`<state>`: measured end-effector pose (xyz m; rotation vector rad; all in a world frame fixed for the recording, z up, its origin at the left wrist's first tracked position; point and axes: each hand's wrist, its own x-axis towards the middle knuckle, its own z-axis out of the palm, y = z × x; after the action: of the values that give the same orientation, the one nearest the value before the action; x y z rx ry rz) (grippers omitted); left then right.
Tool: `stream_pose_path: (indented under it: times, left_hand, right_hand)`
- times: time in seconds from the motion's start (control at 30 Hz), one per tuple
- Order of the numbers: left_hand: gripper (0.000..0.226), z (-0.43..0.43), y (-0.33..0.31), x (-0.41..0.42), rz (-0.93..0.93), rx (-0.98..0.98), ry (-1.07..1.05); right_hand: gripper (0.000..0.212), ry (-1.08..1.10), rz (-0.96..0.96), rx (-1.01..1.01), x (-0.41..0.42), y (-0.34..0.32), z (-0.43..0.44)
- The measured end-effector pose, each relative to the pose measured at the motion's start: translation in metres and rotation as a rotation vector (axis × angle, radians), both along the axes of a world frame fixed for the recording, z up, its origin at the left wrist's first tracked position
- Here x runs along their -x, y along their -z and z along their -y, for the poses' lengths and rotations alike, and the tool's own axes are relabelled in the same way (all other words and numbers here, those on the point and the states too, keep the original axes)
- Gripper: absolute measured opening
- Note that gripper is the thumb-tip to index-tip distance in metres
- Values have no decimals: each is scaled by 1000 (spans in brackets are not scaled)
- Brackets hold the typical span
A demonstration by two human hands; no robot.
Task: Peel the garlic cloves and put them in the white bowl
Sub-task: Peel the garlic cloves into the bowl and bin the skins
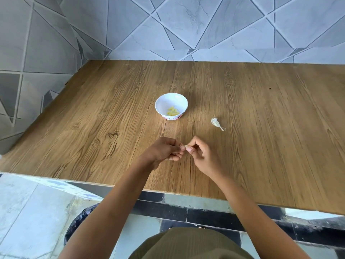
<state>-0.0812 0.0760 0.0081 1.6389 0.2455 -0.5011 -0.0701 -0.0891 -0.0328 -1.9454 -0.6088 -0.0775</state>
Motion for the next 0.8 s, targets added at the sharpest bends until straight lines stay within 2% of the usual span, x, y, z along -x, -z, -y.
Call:
stream_pose_path:
  times: [0.07,0.13,0.2,0.27,0.33,0.43,0.5,0.53,0.63,0.7,0.8]
  left_hand:
    - [7,0,1,1,-75,79,-41]
    - [8,1,3,3,-53,85,-47]
    - [9,2,8,3,139,-104,15]
    - [6,3,13,2,427,-394,82]
    - [5,3,15,0,690,-548,119]
    - [4,3,15,0,879,-537,163]
    - [3,2,14,1,891,-498,167]
    - [2,1,14,2,855,-468,149]
    - [5,-3,15,-1,564,-367,91]
    - [8,-5,15,-5,446,-433,85]
    - [12,-3,11,-6,484,-642,118]
  right_hand:
    - [14,14,118,29,0,2,0]
    - [13,17,33,36,0,4,0]
    - [12,1,-380,-26,-1,-5,1]
    - [8,-27,-820,-183,-4,-16,3]
    - [8,-44,-1029,-329,-11,-25,7]
    - [8,-63,-1144,-414,-14,-33,11]
    - [8,-66,-1102,-403,-11,-31,12]
    - [7,-52,-1022,-358,-9,-29,12]
    - [6,41,-603,-94,-6,-17,12]
    - [8,73,-410,22,-6,-10,14]
    - [7,85,-337,62,-8,-6,16]
